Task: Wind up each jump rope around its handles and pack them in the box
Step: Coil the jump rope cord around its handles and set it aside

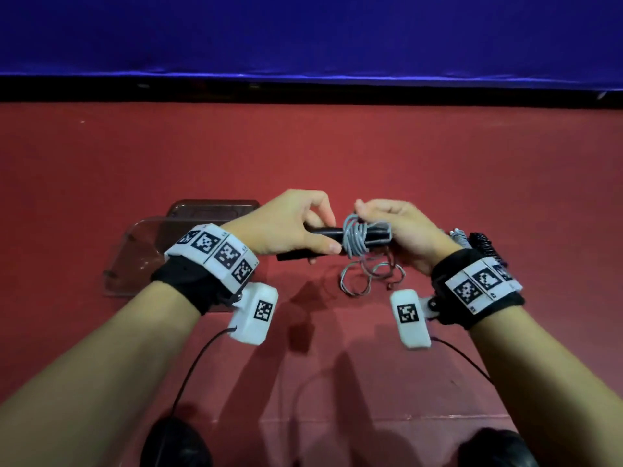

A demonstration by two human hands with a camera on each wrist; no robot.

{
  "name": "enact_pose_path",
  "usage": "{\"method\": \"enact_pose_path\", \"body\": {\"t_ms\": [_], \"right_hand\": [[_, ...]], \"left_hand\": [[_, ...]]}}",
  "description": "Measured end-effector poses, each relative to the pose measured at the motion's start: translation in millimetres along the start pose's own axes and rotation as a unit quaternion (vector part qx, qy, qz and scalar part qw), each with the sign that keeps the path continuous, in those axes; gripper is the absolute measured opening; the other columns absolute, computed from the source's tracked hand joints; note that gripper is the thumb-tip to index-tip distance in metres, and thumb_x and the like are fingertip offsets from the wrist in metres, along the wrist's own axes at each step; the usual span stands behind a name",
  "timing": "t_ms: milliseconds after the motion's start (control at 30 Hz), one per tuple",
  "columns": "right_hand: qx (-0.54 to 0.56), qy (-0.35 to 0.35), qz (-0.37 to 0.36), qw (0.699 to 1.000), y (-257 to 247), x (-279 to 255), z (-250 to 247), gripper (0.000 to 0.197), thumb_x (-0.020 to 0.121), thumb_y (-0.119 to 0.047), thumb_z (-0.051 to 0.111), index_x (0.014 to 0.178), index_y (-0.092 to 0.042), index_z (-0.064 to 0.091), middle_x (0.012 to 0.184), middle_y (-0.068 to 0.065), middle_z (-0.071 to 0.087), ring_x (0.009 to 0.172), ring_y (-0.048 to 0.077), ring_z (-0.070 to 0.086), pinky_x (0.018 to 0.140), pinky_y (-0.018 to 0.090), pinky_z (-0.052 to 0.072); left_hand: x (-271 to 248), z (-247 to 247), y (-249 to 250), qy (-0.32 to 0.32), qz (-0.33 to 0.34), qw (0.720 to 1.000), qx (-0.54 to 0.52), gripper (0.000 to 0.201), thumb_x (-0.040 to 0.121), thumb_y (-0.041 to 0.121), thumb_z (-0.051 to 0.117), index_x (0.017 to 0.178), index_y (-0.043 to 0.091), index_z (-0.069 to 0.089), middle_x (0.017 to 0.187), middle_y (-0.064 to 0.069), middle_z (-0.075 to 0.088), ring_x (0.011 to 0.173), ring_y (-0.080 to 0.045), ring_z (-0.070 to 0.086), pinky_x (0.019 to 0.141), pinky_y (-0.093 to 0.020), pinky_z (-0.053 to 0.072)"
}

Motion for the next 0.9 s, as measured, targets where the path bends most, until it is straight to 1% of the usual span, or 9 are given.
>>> {"method": "enact_pose_path", "body": {"t_ms": [67,133,267,333,500,600,667,767,900], "right_hand": [[0.07,-0.046,0.082,0.993,18.9,-2.2,7.6,0.017,0.102,-0.023,0.057,0.086,-0.016,0.06,0.067,0.004,0.038,0.048,0.007,0.032,0.044,0.021,0.023],[0.117,-0.065,0.102,0.986,29.3,-4.5,15.2,0.016,0.102,-0.006,0.045,0.096,-0.015,0.057,0.07,0.001,0.036,0.045,0.003,0.026,0.039,0.016,0.018],[0.144,-0.012,0.088,0.986,29.1,-6.2,29.4,0.045,0.102,-0.007,0.047,0.062,-0.021,0.061,0.061,-0.005,0.04,0.043,0.002,0.024,0.04,0.017,0.011],[0.109,0.017,0.07,0.991,23.4,-5.9,34.5,0.046,0.104,-0.017,0.051,0.059,-0.021,0.063,0.056,-0.007,0.04,0.045,0.004,0.021,0.043,0.021,0.008],[0.023,0.088,-0.006,0.996,13.9,-6.0,44.3,0.034,0.106,-0.029,0.05,0.081,-0.011,0.062,0.063,0.0,0.043,0.048,0.01,0.028,0.044,0.023,0.022],[-0.109,0.09,-0.06,0.988,13.7,-9.1,44.4,0.041,0.103,-0.042,0.055,0.087,-0.008,0.07,0.058,-0.012,0.052,0.05,0.008,0.04,0.052,0.024,0.034],[-0.212,0.1,-0.092,0.968,14.7,-10.1,41.0,0.038,0.097,-0.052,0.06,0.09,-0.019,0.076,0.052,-0.02,0.052,0.051,0.0,0.046,0.057,0.021,0.036],[-0.278,0.18,-0.107,0.938,16.9,-5.8,29.5,0.043,0.086,-0.067,0.063,0.073,-0.027,0.074,0.05,-0.016,0.055,0.052,0.005,0.047,0.057,0.032,0.04],[-0.287,0.197,-0.095,0.933,9.0,-0.7,20.5,0.027,0.083,-0.053,0.073,0.078,-0.027,0.079,0.059,-0.015,0.065,0.056,-0.002,0.055,0.061,0.027,0.044]], "left_hand": [[-1.8,-1.3,2.9,-0.02,-0.001,0.999,-0.047,0.036,0.074,0.012,0.083,0.089,0.01,0.05,0.065,-0.01,0.073,0.052,-0.021,0.067,0.051,-0.026,0.053],[-2.6,-1.5,3.4,-0.028,0.0,0.996,-0.085,0.035,0.074,0.011,0.079,0.09,0.009,0.048,0.062,-0.009,0.071,0.048,-0.017,0.065,0.047,-0.023,0.05],[-1.6,0.2,-7.7,0.011,0.01,0.99,-0.142,0.04,0.076,0.009,0.085,0.09,0.01,0.047,0.06,-0.011,0.069,0.047,-0.018,0.065,0.048,-0.025,0.051],[-1.1,1.9,-11.4,0.045,0.009,0.983,-0.179,0.039,0.077,0.009,0.083,0.09,0.011,0.047,0.059,-0.012,0.068,0.045,-0.019,0.063,0.046,-0.025,0.051],[9.5,0.2,-18.1,0.217,-0.013,0.956,-0.198,0.028,0.086,0.008,0.077,0.092,0.013,0.05,0.062,-0.013,0.07,0.045,-0.019,0.061,0.042,-0.025,0.047],[14.0,-4.9,-27.9,0.311,-0.036,0.936,-0.164,0.029,0.088,0.012,0.079,0.091,0.015,0.051,0.065,-0.01,0.073,0.045,-0.018,0.062,0.041,-0.025,0.045],[16.0,-3.9,-31.1,0.308,-0.047,0.941,-0.134,0.028,0.089,0.013,0.078,0.091,0.017,0.05,0.064,-0.006,0.072,0.043,-0.017,0.061,0.04,-0.025,0.045],[17.3,5.8,-31.4,0.257,-0.068,0.962,-0.069,0.025,0.091,0.019,0.076,0.094,0.021,0.051,0.064,-0.005,0.07,0.044,-0.019,0.062,0.04,-0.031,0.05],[15.9,14.8,-27.0,0.274,-0.057,0.959,0.051,0.026,0.088,0.027,0.076,0.095,0.028,0.051,0.069,-0.002,0.072,0.05,-0.025,0.065,0.041,-0.036,0.053]]}}
Point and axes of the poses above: each hand's wrist, its own x-axis towards the middle knuckle, its own z-axis out of the palm, y = z × x, the point moved 2 cm from there along x, towards the middle knuckle
